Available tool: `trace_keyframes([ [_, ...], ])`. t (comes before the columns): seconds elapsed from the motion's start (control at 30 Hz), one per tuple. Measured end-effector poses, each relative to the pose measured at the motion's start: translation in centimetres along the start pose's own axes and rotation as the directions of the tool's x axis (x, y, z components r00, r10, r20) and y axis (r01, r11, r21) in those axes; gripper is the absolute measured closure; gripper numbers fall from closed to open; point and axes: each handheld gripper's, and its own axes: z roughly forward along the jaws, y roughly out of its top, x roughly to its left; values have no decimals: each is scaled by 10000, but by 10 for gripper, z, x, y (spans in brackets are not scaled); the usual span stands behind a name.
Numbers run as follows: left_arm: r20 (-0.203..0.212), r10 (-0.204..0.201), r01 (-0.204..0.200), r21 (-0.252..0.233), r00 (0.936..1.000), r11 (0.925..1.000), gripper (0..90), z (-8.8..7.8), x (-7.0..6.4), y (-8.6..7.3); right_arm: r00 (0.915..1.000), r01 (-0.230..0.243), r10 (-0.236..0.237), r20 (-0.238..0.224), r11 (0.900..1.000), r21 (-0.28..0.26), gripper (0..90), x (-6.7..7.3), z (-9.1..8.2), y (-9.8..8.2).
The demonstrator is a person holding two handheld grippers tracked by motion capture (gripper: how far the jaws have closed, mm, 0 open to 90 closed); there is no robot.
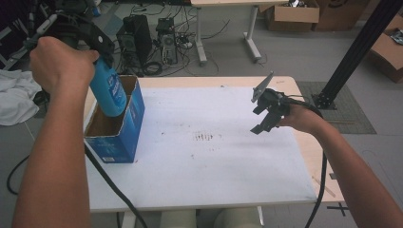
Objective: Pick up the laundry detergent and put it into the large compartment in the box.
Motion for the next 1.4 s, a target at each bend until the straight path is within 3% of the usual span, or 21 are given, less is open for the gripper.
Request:
trace_keyframes([
  [0.33,-285,-74,72,-73,9996,9999,382,15,11,-3,10000,-24,24,-20,10000,20,173,0,2,1],
  [0.47,-379,104,-101,107,9992,9999,382,29,14,-5,10000,-75,75,-5,10000,40,173,-1,2,1],
  [0.67,-357,241,-231,275,9991,9994,382,55,22,-10,9999,-162,162,19,9999,58,173,-2,0,-2],
  [0.77,-312,373,-356,533,9988,9979,382,76,26,-14,9997,-245,244,65,9996,143,173,-3,-1,-4],
  [1.0,-355,674,-649,678,9971,9956,382,104,27,-18,9995,-305,303,96,9993,235,173,-3,-1,-5],
  [1.03,-320,801,-773,823,9963,9936,382,114,27,-20,9996,-274,271,114,9993,255,173,-3,0,-5],
  [1.4,-226,1027,-994,1170,9945,9881,383,162,25,-27,9992,-378,369,176,9978,546,172,-4,3,-6],
])
